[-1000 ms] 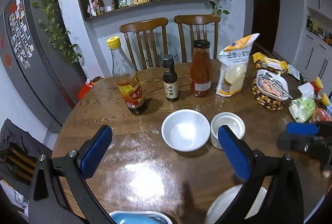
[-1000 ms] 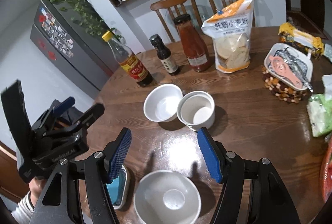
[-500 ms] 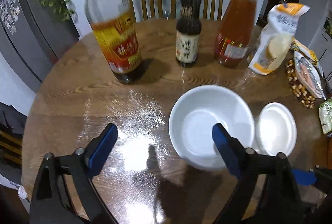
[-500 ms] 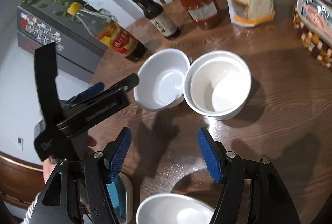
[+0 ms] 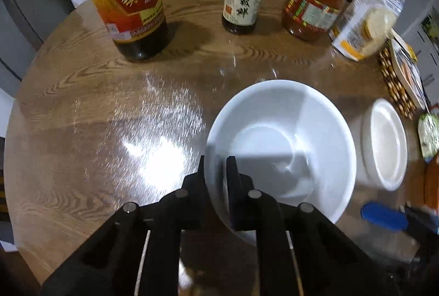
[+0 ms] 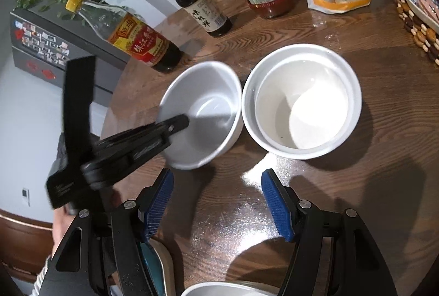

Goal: Organize plates and bowls
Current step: 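Grip the smaller white bowl rim with the left gripper while the right gripper grips its other side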

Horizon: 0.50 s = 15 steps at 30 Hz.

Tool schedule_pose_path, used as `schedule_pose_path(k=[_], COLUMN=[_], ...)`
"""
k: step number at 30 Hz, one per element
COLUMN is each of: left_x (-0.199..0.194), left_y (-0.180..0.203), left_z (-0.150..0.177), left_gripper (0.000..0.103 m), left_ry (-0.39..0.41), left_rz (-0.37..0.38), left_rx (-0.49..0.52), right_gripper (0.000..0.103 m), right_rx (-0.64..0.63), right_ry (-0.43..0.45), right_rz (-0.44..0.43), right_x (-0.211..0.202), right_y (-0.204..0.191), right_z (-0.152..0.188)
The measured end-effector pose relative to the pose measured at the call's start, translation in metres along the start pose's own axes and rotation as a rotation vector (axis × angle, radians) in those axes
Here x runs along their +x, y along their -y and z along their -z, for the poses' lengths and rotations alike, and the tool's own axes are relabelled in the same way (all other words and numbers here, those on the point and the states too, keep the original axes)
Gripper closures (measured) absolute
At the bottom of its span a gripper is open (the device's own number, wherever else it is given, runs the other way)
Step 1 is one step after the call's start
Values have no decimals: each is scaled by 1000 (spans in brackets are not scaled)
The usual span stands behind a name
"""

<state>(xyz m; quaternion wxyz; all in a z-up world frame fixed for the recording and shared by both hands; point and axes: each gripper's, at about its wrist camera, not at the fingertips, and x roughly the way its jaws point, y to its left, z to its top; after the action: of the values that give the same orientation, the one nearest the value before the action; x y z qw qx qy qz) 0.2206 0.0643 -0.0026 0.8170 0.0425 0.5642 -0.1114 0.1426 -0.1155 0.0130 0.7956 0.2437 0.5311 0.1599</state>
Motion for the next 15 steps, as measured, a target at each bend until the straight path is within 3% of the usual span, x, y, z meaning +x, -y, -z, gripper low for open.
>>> schedule_pose_path(k=[6, 13, 15], left_x=[-11, -17, -19], left_y=[-9, -13, -15], left_z=[33, 56, 59], left_gripper=[91, 90, 90], left_ry=[-45, -28, -24], left_rz=[21, 13, 13], left_rx=[48, 48, 40], right_gripper=[36, 37, 56], right_rx=[-28, -134, -165], right_ry=[-32, -42, -39], right_rz=[31, 105, 124], right_x=[19, 33, 34], right_y=[-10, -28, -33], right_z=[-1, 6, 7])
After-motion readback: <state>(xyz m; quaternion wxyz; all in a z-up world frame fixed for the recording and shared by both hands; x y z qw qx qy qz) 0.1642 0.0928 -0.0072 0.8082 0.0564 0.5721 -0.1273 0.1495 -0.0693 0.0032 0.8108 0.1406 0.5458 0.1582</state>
